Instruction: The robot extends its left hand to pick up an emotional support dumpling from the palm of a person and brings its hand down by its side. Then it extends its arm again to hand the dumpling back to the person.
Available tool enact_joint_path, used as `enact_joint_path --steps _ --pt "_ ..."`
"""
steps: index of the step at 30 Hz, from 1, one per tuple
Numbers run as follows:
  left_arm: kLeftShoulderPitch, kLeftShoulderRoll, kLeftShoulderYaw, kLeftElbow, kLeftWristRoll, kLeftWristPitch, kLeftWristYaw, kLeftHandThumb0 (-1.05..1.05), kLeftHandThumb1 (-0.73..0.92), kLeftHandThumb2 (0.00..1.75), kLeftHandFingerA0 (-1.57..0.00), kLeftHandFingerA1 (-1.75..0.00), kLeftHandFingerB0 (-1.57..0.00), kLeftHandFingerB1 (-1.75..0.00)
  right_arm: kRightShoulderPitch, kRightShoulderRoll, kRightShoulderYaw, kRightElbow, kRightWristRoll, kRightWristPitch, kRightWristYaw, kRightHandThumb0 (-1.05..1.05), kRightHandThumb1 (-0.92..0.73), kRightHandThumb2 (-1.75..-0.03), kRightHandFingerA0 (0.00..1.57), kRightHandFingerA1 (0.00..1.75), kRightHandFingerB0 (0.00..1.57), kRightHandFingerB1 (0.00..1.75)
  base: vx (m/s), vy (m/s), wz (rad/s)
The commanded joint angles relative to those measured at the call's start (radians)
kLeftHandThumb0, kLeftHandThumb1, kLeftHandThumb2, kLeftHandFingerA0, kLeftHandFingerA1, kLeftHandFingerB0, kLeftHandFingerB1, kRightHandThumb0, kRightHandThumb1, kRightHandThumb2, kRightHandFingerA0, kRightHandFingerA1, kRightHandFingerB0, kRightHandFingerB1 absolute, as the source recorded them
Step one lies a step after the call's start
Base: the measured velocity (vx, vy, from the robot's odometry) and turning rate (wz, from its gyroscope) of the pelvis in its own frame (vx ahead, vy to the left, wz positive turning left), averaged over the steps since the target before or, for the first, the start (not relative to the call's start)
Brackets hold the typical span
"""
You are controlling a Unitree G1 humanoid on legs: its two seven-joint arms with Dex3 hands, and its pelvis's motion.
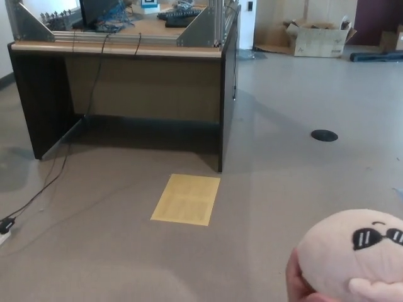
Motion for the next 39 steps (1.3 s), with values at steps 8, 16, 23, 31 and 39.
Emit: enact_joint_path --steps 8,16,23,31,39 --pt "-0.189 0.165 0.165 -0.523 -0.393 0.098 -0.346 -0.34 0.36 0.93 -0.02 -0.48 0.00 -0.48 -0.042 -0.015 0.012 0.061 -0.022 -0.211 -0.093 -0.24 -0.61 -0.58 0.83 0.58 0.67 0.49 0.05 -0.003 0.02" --pt "-0.869 0.360 0.007 -0.633 -0.454 0.472 -0.623 -0.61 0.40 0.77 -0.06 -0.33 -0.05 -0.15 -0.084 0.002 0.004 0.093 -0.016 -0.207 -0.101 -0.23 -0.62 -0.58 0.80 0.57 0.66 0.49 0.00 0.000 0.00" --pt "-1.269 0.301 -0.185 -0.599 -0.353 0.565 -0.817 -0.57 0.33 0.77 0.00 -0.21 0.00 -0.13 -0.098 0.002 0.013 0.104 -0.024 -0.199 -0.093 -0.24 -0.63 -0.58 0.78 0.56 0.66 0.49 0.00 0.000 0.00" --pt "-1.469 0.168 -0.402 -0.673 -0.307 0.671 -0.941 -0.62 0.34 0.80 0.00 -0.08 0.00 -0.09 -0.081 0.002 0.015 0.103 -0.031 -0.208 -0.099 -0.26 -0.62 -0.58 0.79 0.56 0.66 0.49 0.00 0.000 0.00" --pt "-1.487 0.060 -0.558 -0.721 -0.277 0.695 -0.950 -0.94 0.39 0.65 0.00 0.00 0.00 0.00 -0.096 -0.006 0.021 0.099 -0.042 -0.189 -0.098 -0.28 -0.63 -0.58 0.78 0.56 0.65 0.48 0.00 0.000 0.00"
